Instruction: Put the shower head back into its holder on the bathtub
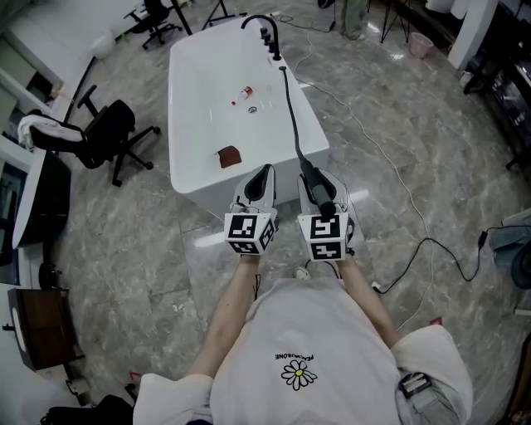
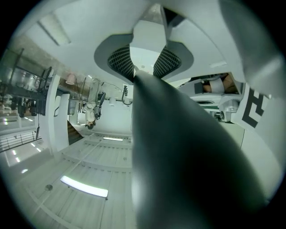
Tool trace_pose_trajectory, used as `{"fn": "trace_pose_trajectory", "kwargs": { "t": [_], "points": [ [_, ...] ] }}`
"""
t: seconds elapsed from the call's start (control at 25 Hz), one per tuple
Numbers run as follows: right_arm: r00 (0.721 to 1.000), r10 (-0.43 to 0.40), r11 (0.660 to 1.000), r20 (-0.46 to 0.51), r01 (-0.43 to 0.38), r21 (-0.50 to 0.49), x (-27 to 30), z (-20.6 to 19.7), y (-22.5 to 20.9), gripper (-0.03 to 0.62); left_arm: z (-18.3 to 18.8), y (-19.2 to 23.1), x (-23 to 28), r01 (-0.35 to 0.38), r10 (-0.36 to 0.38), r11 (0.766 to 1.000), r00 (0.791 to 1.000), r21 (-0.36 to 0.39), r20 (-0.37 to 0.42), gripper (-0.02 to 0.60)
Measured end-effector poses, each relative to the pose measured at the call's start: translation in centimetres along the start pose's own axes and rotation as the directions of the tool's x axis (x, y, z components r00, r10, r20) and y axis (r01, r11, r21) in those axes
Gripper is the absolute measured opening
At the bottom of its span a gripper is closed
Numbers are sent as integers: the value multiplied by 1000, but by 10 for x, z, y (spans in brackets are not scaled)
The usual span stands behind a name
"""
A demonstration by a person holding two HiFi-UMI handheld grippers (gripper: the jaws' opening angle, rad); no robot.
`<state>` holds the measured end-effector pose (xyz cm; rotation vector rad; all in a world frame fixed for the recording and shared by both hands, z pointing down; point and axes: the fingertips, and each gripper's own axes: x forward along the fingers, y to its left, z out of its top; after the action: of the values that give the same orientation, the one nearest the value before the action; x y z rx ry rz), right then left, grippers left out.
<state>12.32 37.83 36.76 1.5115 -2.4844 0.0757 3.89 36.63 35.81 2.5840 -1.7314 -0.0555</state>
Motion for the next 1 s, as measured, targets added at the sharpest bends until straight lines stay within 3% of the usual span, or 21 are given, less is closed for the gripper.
{"fn": "trace_pose_trajectory", "kwargs": {
  "t": [0.16,0.32,0.52,0.8,1.0],
  "points": [
    [1000,20,998,4,-20,-63,4,-1,-1,140,-16,-9,14,18,-16,999,999,51,-41,0],
    [1000,13,987,-15,-15,-158,26,0,-3,140,-22,-2,16,-8,10,999,999,35,-48,0],
    [1000,12,978,-13,-14,-210,53,8,2,140,-31,26,20,-47,46,999,998,-10,-53,0],
    [1000,-9,971,-27,3,-240,113,18,0,140,-41,64,74,8,-10,999,998,-41,-57,0],
    [997,-12,970,-79,-7,-242,187,19,1,140,-53,112,123,35,-40,997,996,-75,-74,0]
  ]
}}
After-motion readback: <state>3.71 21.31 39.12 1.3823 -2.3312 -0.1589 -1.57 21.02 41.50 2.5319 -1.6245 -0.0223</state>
